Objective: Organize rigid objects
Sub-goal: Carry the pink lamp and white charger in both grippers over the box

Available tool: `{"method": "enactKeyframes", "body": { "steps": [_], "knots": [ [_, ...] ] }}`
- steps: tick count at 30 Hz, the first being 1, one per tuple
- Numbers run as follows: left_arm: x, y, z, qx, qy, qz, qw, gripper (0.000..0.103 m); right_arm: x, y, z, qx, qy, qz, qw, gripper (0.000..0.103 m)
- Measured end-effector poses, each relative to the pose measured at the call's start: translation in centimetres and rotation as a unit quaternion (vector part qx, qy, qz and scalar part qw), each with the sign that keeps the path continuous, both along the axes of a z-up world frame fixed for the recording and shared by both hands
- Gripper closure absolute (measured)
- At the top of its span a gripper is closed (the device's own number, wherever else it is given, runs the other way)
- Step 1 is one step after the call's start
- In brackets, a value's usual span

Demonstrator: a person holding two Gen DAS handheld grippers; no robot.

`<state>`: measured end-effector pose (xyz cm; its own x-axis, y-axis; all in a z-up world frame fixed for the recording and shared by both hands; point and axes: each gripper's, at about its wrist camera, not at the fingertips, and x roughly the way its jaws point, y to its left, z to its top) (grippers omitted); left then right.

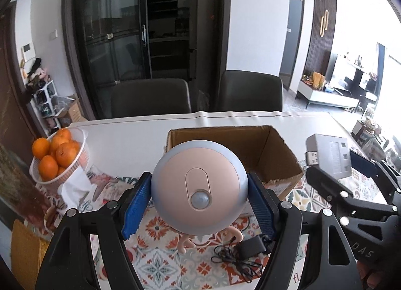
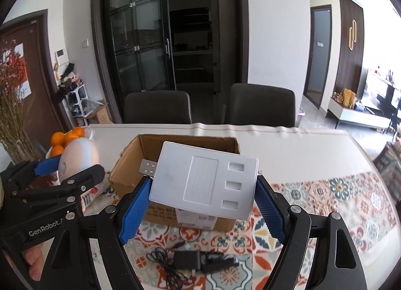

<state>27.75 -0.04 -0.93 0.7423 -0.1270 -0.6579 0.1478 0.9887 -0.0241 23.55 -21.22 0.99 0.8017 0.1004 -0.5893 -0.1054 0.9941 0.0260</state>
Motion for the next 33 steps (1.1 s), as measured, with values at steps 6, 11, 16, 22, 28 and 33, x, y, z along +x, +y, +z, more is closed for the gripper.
{"method": "enactKeyframes", "body": {
  "steps": [6,11,16,22,28,33],
  "knots": [
    [2.7,-0.4,0.0,0.010,0.010,-0.006,0.9999,0.029,2.7,-0.1,0.1,-0.009,0.005,0.005,1.000,0.023],
    [4.5,-0.7,0.1,0.015,0.016,-0.009,0.9997,0.029,5.1,-0.2,0.2,-0.018,0.010,0.011,1.000,0.023],
    [6.5,-0.9,-0.2,0.010,0.031,-0.011,0.9994,0.029,7.0,-0.1,0.2,-0.023,0.015,0.014,1.000,0.023],
    [9.0,-1.4,-1.3,0.018,0.062,-0.015,0.9978,0.029,9.7,-0.2,-0.6,-0.023,0.041,0.015,0.999,0.023],
    [11.0,-1.8,-3.1,0.029,0.096,-0.017,0.9948,0.029,11.8,-0.3,-2.1,-0.031,0.072,0.019,0.997,0.023],
    [11.6,-2.1,-4.7,0.037,0.116,-0.019,0.9924,0.029,12.8,-0.2,-3.6,-0.032,0.098,0.024,0.994,0.023]
  ]
}}
